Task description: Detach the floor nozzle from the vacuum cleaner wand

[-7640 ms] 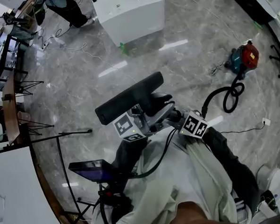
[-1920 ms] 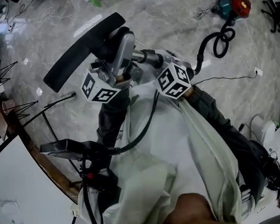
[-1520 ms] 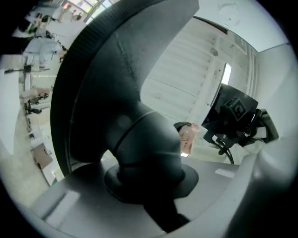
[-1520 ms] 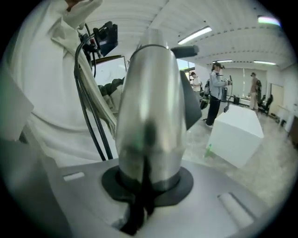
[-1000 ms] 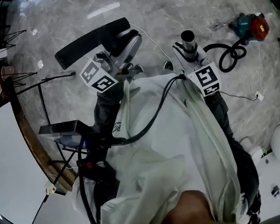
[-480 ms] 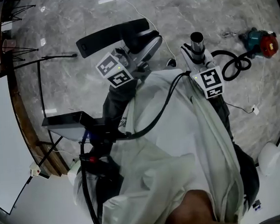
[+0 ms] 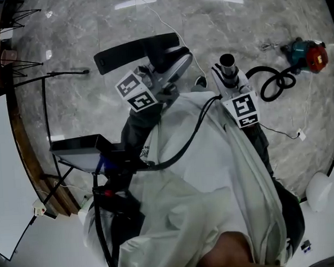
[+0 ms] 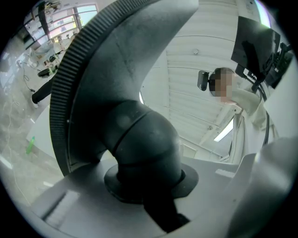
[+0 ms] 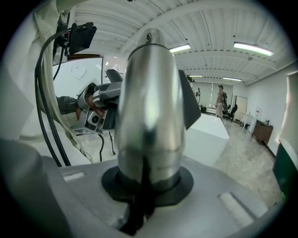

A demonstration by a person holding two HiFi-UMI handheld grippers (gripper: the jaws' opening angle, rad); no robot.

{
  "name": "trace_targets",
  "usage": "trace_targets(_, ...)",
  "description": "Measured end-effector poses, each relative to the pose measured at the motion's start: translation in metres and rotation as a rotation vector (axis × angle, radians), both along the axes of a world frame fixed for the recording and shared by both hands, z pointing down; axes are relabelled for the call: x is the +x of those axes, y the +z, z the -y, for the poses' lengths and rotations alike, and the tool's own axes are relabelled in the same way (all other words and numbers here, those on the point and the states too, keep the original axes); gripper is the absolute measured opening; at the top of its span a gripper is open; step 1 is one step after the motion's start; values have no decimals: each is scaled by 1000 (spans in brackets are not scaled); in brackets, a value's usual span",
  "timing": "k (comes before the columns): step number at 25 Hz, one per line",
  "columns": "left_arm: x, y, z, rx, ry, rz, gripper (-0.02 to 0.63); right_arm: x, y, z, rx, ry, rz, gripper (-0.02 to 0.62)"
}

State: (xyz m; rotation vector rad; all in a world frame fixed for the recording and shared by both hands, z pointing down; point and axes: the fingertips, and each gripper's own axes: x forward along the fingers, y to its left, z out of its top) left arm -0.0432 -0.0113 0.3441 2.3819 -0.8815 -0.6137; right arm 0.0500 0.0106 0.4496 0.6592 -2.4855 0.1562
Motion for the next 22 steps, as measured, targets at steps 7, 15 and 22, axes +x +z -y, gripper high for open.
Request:
trace_targets(7,4,-3,8,1,76,-33,75,-6,7,-9,8,16,-48,48)
trace_targets(15,10,-2,5,-9,118,-48,75,-2,14,-18,5,45,-65,48)
trace_targets(22,4,3,4,-29,109,-67,75,-5,22,-23,3,35,-81,48)
